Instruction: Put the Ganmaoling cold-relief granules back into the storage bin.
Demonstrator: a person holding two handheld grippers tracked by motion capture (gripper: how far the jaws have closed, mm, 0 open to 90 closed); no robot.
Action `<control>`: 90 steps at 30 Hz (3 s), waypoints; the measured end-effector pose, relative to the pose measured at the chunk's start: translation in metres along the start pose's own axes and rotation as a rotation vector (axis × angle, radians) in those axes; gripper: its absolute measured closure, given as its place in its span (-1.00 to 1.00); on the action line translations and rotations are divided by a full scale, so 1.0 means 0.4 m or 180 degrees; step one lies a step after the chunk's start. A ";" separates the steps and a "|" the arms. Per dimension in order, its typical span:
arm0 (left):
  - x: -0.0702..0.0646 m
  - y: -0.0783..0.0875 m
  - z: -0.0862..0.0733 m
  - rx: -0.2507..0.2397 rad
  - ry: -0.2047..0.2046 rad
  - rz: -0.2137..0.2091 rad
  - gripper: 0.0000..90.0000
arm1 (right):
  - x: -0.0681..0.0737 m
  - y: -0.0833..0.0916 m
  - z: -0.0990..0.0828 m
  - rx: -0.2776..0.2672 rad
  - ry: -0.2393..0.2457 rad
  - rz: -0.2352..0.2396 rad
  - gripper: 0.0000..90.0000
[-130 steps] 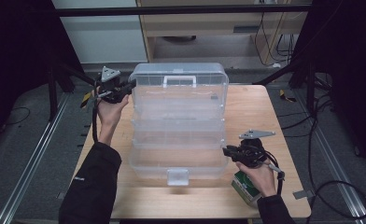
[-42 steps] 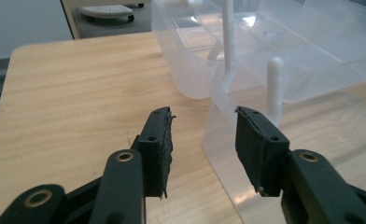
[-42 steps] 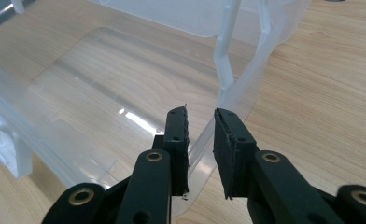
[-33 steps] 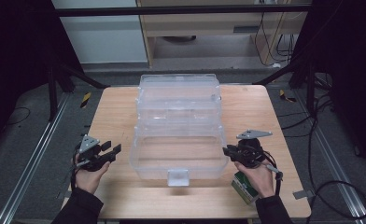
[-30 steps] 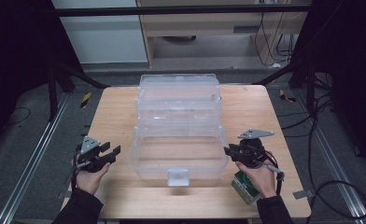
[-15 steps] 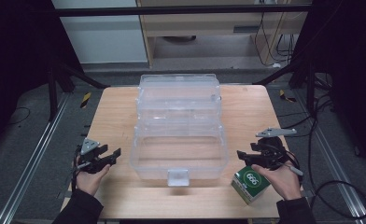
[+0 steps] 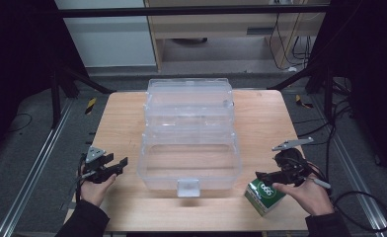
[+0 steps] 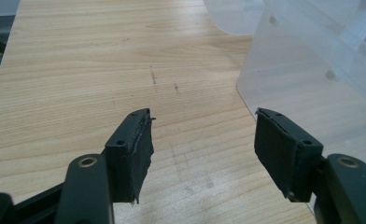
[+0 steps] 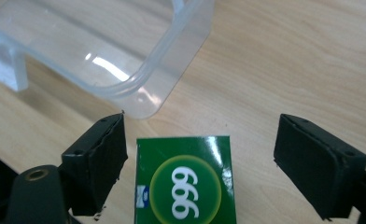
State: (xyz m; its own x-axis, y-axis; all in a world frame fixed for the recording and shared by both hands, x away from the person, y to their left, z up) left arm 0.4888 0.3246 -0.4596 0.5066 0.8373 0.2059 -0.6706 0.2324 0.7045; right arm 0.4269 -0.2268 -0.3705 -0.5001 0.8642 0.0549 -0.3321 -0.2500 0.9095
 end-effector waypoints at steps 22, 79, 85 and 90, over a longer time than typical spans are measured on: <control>-0.004 -0.012 -0.002 0.0131 0.0014 -0.0014 -0.26 | 0.021 -0.047 -0.014 0.0582 0.0215 0.0028 -0.82; -0.005 -0.024 -0.002 0.0241 -0.0069 -0.0052 -0.27 | 0.006 -0.161 -0.021 0.1455 0.0236 0.0101 -0.63; -0.006 -0.025 -0.001 0.0241 -0.0087 -0.0056 -0.27 | 0.002 -0.143 -0.019 0.1351 0.0317 0.0103 -0.63; -0.005 -0.026 -0.002 0.0247 -0.0084 -0.0057 -0.27 | 0.001 -0.116 -0.008 0.1260 0.0355 0.0071 -0.62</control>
State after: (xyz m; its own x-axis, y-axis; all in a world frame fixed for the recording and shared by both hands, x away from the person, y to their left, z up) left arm 0.4942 0.3210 -0.4678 0.5327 0.8198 0.2099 -0.6179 0.2073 0.7585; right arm 0.4394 -0.2162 -0.4139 -0.5945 0.8025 0.0512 0.0022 -0.0620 0.9981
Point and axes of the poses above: each handheld gripper's, and its own axes: y roughly backward along the jaws, z roughly out of its top, x roughly to its left, the point moved 1 cm from there along -y, roughly forward along the jaws, and after that the axes turned 11 degrees about x, right-handed, at the moved point
